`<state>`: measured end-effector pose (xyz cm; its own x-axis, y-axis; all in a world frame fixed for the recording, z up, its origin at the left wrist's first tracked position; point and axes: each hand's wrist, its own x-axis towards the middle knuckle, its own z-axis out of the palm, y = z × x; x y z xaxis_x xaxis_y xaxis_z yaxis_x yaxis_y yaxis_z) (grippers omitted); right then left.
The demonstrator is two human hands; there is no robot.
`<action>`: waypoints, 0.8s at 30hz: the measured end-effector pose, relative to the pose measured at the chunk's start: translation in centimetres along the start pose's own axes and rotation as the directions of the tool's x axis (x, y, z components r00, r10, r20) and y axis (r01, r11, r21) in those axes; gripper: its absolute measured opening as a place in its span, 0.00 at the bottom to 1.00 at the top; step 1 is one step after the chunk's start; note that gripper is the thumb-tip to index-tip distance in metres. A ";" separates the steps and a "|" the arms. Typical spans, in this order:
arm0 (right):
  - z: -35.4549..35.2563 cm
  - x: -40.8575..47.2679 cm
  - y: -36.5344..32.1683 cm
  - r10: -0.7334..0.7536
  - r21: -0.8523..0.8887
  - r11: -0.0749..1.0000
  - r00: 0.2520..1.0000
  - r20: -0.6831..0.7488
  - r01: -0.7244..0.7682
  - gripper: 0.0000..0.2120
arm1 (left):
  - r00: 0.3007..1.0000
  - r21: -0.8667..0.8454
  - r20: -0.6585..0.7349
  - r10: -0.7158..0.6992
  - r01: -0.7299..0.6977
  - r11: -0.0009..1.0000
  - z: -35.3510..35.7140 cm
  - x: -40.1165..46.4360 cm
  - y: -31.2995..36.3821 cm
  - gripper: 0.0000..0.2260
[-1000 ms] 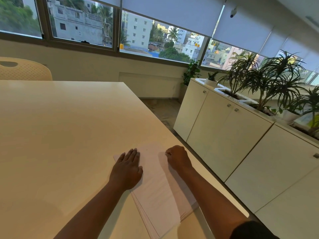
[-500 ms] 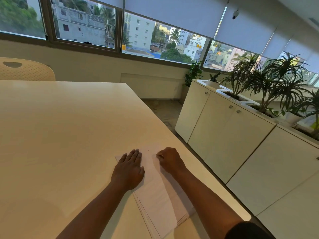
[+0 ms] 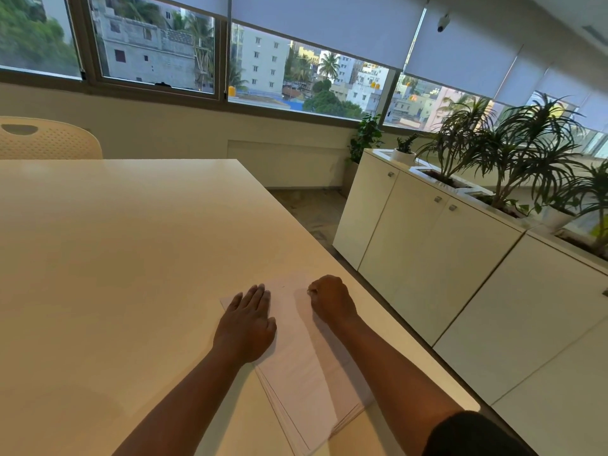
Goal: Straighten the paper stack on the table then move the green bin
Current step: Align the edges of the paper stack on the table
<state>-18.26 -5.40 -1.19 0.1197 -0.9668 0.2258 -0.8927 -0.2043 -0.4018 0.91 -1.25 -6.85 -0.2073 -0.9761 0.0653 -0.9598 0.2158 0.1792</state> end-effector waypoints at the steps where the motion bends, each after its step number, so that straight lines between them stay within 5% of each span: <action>1: -0.3 -0.4 -0.1 -0.015 0.005 1.000 1.000 -0.010 0.015 0.11 | 1.000 -0.003 0.000 0.001 -0.001 1.000 0.0 0.0 0.0 0.28; 7: 0.9 -6.0 -0.4 -0.175 0.080 0.983 0.976 0.131 0.166 0.10 | 1.000 0.008 0.008 0.020 -0.020 1.000 0.3 0.2 -0.1 0.27; 14: -0.5 -4.5 1.7 0.028 -0.027 0.999 0.999 -0.025 -0.029 0.12 | 1.000 0.000 0.016 0.010 -0.010 1.000 0.1 0.2 0.0 0.28; 19: 1.3 -6.9 -1.3 -0.180 0.102 0.980 0.979 0.094 0.170 0.10 | 1.000 0.006 0.015 0.016 -0.016 1.000 0.0 0.2 -0.1 0.28; 24: -1.0 -5.4 1.8 0.029 0.050 0.998 0.999 0.019 -0.030 0.12 | 1.000 0.002 0.015 0.015 -0.015 1.000 0.0 0.1 0.0 0.28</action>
<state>-20.94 -0.41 -2.19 0.1021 -0.9751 0.1969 -0.8732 -0.1827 -0.4519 0.92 -1.35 -6.90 -0.2248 -0.9729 0.0536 -0.9570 0.2308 0.1758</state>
